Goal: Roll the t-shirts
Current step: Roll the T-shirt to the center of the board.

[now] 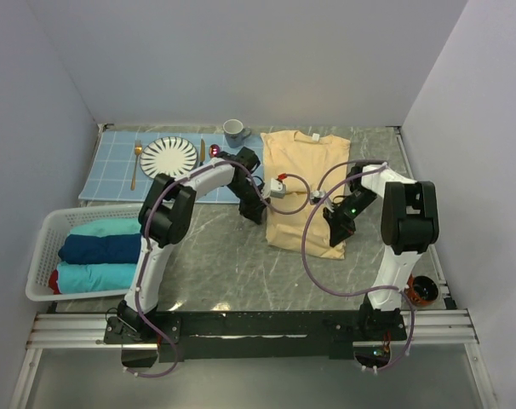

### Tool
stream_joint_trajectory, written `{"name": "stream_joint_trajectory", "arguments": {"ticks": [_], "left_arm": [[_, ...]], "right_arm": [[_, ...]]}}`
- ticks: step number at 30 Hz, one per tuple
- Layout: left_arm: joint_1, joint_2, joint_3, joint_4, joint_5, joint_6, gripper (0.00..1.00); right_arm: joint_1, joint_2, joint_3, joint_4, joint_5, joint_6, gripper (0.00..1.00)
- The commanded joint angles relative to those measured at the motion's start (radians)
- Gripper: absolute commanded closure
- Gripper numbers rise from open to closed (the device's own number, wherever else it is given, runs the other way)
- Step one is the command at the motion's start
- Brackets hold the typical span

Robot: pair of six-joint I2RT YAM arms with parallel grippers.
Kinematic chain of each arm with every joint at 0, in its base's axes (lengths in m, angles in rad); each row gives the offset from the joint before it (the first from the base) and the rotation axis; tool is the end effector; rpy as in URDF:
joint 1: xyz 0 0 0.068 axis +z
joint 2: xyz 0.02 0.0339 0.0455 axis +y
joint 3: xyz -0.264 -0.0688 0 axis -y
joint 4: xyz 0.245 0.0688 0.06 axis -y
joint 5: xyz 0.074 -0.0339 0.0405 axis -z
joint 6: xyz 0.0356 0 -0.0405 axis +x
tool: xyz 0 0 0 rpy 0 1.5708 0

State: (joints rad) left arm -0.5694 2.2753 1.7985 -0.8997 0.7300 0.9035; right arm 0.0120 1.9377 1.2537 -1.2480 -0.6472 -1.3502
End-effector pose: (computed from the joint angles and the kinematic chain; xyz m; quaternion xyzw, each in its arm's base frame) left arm 0.3709 -0.2656 0.1569 0.6501 0.6655 -0.3353 0.1484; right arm 0.3060 0.0251 0.1558 -0.5429 0.7605 0.3510 0.0604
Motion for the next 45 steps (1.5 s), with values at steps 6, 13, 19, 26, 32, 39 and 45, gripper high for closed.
{"name": "stream_joint_trajectory", "arguments": {"ticks": [6,13,19,26,32,39,45], "left_arm": [[0.028,-0.247,-0.255,0.306,-0.078,-0.173,0.7],[0.032,-0.481,-0.389,0.56,0.032,-0.443,0.53],[0.036,-0.337,-0.278,0.626,0.107,-0.885,0.47],[0.036,-0.27,-0.329,0.779,0.221,-1.111,0.42],[0.023,-0.278,-0.404,0.844,0.236,-1.127,0.39],[-0.004,-0.306,-0.494,0.95,0.253,-1.151,0.39],[-0.04,-0.341,-0.574,1.039,0.24,-1.134,0.38]], "right_arm": [[-0.007,0.053,0.137,-0.056,0.02,-0.012,0.95],[-0.003,0.09,0.188,-0.143,0.032,-0.052,0.96],[0.002,0.078,0.167,-0.137,0.04,-0.052,0.96],[0.002,0.064,0.148,-0.136,0.055,-0.052,0.96],[0.003,0.06,0.136,-0.12,0.05,-0.04,0.96],[0.008,0.064,0.135,-0.11,0.058,-0.021,0.96],[0.011,0.078,0.145,-0.116,0.07,-0.009,0.96]]}}
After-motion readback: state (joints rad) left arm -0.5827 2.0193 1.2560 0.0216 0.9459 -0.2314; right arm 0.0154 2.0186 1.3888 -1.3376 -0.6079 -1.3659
